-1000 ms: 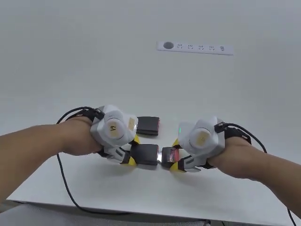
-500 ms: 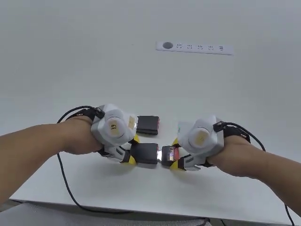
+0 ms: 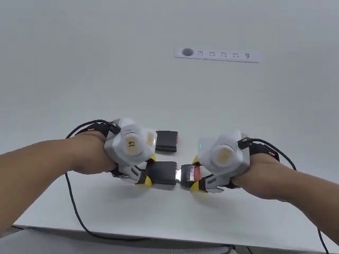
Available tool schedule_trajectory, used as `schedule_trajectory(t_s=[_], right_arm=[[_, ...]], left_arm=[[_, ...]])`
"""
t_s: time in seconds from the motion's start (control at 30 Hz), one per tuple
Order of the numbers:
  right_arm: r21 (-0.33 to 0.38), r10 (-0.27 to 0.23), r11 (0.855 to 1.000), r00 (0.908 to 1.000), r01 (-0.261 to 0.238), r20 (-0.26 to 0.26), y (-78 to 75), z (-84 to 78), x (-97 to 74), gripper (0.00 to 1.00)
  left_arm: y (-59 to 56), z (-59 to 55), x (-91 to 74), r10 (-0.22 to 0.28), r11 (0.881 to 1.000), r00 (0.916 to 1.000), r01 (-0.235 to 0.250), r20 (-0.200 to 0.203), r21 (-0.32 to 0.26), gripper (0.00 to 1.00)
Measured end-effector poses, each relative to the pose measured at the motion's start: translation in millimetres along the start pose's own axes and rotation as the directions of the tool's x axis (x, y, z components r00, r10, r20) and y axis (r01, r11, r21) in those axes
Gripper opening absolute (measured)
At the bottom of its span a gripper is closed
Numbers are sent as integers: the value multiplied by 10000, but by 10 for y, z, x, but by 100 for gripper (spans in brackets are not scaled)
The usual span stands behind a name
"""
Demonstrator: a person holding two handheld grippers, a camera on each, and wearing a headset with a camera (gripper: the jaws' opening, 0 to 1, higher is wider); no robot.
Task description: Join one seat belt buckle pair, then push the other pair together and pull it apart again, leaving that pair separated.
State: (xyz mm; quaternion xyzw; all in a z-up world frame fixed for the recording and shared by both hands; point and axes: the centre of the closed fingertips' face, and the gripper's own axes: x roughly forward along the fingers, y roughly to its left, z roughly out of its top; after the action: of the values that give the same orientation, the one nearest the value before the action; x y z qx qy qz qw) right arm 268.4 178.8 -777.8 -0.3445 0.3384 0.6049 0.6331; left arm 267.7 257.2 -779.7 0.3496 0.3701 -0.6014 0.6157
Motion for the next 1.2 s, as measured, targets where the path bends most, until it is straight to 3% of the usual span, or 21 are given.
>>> schedule_trajectory(t_s=[0.43,0.77,0.87,1.0,1.2], right_arm=[[182,83,9998,9999,-84,73,3,10,-2,32],[366,-32,9993,9993,18,370,2,97,-177,34],[371,-184,9992,9982,163,571,-35,175,-270,34],[255,-223,9995,9976,207,658,-82,225,-375,35],[138,-468,9988,9976,461,503,-264,99,-467,35]], left_arm=[[8,30,-9,109,9997,9998,-106,-151,241,36],[13,177,-115,207,9997,9993,-203,318,-130,40],[27,273,-206,264,9994,9984,-252,506,-246,40],[98,378,-304,498,9987,9970,-490,594,-157,39],[287,476,-387,825,9964,9928,-804,874,-274,39]])
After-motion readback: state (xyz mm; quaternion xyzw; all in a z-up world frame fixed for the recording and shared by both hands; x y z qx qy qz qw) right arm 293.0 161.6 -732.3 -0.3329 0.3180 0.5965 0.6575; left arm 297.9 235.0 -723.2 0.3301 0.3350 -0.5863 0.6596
